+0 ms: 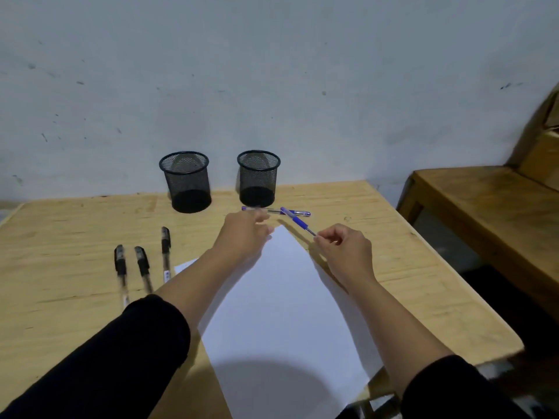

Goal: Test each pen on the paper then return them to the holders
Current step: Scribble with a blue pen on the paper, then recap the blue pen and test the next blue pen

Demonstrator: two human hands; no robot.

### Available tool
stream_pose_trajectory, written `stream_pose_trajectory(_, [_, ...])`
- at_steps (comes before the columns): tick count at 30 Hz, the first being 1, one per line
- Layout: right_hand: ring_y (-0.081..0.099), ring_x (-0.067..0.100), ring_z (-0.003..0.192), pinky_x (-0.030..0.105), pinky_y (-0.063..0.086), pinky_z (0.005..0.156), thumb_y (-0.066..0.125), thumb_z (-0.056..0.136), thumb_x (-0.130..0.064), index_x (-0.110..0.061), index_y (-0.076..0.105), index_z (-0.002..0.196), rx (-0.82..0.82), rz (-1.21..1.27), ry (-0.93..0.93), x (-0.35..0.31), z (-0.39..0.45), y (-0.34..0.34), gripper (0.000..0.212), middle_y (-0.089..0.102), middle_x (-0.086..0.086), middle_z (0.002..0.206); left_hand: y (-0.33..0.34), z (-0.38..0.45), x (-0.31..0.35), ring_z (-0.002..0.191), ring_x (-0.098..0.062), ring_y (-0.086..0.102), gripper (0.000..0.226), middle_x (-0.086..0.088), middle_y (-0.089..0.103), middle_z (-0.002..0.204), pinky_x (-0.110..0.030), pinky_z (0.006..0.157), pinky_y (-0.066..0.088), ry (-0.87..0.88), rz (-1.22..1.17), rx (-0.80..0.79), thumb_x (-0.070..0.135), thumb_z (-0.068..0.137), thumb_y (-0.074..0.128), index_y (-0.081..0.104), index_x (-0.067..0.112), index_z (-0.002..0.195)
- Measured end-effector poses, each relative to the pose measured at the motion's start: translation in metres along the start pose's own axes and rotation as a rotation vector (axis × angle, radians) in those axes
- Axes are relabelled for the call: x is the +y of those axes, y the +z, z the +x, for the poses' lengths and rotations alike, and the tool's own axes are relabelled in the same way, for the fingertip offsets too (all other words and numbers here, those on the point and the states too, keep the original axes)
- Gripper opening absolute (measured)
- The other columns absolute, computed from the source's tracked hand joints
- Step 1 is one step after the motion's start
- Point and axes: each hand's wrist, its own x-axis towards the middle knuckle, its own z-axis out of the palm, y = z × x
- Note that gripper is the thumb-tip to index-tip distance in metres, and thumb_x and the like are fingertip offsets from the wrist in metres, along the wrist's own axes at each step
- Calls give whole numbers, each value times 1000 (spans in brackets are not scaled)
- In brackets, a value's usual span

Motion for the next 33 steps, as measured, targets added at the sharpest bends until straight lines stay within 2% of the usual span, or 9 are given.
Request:
stream_pose_trajectory(5, [57, 17, 85, 20, 37, 53, 62, 77, -15, -14, 71, 73, 15, -144, 5, 13, 12, 3, 10, 64, -5, 72, 25, -1, -16, 124, -18, 44, 36, 2, 57, 130, -31, 103, 34, 96, 243, -28, 32, 89, 55, 56, 21, 123])
stream_pose_trajectory(10, [55, 17, 89, 25, 39, 57, 63, 77, -17, -16, 69, 75, -18, -211, 5, 22, 20, 7, 7, 66, 1, 78, 33, -8, -24, 127, -17, 40, 36, 2, 54, 134, -29, 106, 31, 163, 252, 63, 30, 93, 48, 53, 21, 127])
stream_pose_trajectory(14, [58, 18, 85, 26, 45, 58, 64, 74, -18, -16, 69, 75, -33, -233, 2, 26, 24, 9, 6, 66, 2, 77, 35, -10, -23, 133, -16, 36, 41, 1, 47, 142, -30, 111, 27, 169, 311, 50, 30, 95, 41, 45, 18, 134])
stream_pose_trajectory(18, [57, 14, 80, 20, 39, 53, 67, 72, -25, -15, 70, 83, -55, -230, -11, 23, 26, 7, 15, 64, -1, 78, 36, -10, -24, 138, -16, 30, 44, 0, 39, 147, -31, 115, 23, 170, 351, 22, 30, 96, 37, 39, 17, 138])
stream_pose_trajectory(21, [54, 9, 70, 18, 39, 53, 67, 74, -27, -14, 70, 85, -30, -200, -8, 16, 33, 8, 17, 61, -5, 73, 37, -11, -23, 140, -15, 26, 45, 0, 37, 149, -30, 117, 20, 161, 354, 10, 31, 97, 35, 36, 17, 140])
stream_pose_trajectory(25, [59, 14, 81, 24, 43, 61, 62, 80, -22, -16, 70, 96, -54, -182, -34, 5, 54, 18, 19, 59, -9, 72, 37, -10, -24, 141, -13, 24, 46, 2, 34, 150, -29, 117, 19, 154, 358, 10, 32, 97, 34, 34, 19, 141])
stream_pose_trajectory(29, [61, 18, 85, 31, 51, 73, 61, 83, -16, -15, 66, 112, -99, -214, -46, -1, 75, 32, 30, 66, 1, 97, 37, -9, -25, 141, -12, 23, 47, 3, 33, 151, -29, 117, 18, 141, 351, 6, 33, 97, 34, 33, 20, 142])
stream_pose_trajectory(31, [59, 16, 88, 28, 47, 74, 62, 84, -15, -15, 65, 115, -126, -248, -46, 0, 84, 37, 31, 65, 4, 107, 37, -9, -25, 141, -11, 23, 47, 4, 33, 151, -28, 116, 18, 140, 356, 12, 33, 97, 34, 33, 20, 142])
stream_pose_trajectory(33, [57, 14, 85, 26, 44, 72, 63, 85, -16, -15, 67, 111, -158, -266, -35, 1, 90, 39, 26, 66, 4, 107, 38, -9, -25, 140, -11, 24, 47, 4, 34, 150, -28, 116, 19, 141, 357, 23, 34, 96, 34, 33, 21, 142])
